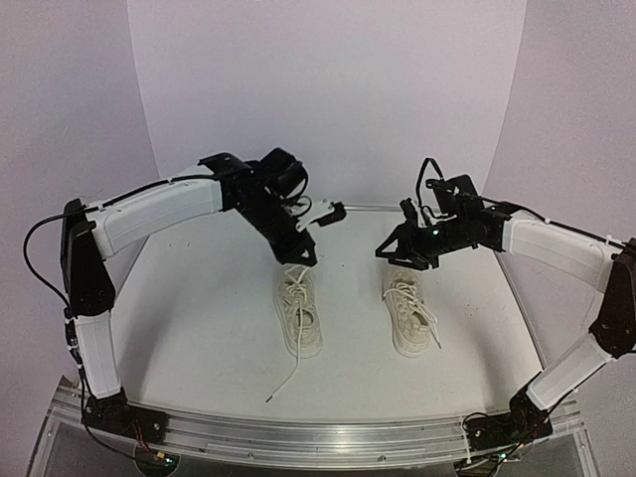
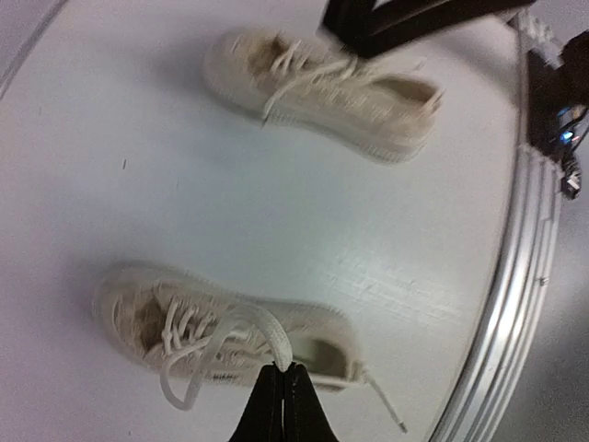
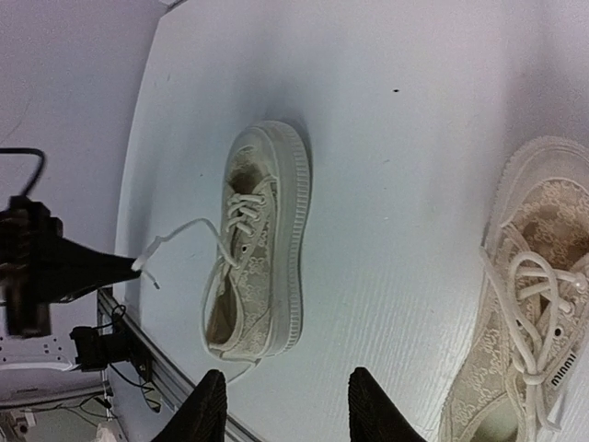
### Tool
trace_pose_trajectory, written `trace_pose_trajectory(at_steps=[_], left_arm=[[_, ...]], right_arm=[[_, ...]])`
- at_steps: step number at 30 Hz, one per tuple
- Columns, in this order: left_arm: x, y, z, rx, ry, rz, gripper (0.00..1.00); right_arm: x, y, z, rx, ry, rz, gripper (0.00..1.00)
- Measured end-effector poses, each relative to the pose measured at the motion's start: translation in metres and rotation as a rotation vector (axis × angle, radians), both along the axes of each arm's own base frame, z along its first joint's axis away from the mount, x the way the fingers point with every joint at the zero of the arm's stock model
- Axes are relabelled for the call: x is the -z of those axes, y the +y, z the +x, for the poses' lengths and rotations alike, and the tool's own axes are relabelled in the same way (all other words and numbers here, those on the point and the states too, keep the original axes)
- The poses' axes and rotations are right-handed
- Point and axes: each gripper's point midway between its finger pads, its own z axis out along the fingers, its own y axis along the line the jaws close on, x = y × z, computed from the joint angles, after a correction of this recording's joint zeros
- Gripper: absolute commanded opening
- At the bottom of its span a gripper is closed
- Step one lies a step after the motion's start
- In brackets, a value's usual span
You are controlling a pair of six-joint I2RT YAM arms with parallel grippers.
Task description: Tie the shoes
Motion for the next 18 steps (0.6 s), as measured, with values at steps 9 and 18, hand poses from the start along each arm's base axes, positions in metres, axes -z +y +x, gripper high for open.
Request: trace_pose_trajectory(at_steps=[9, 18], left_arm=[[-0.076, -0.044, -0.028, 0.095, 0.088, -0.284, 0.0], [-0.08, -0.054, -0.032, 0.093, 0.168, -0.358, 0.0]], right_arm=[[-0.06, 0.025, -0.011, -0.173, -0.172, 0.19, 0.38], [-0.098, 0.037, -0.022, -0.249, -0.259, 0.346, 0.38]])
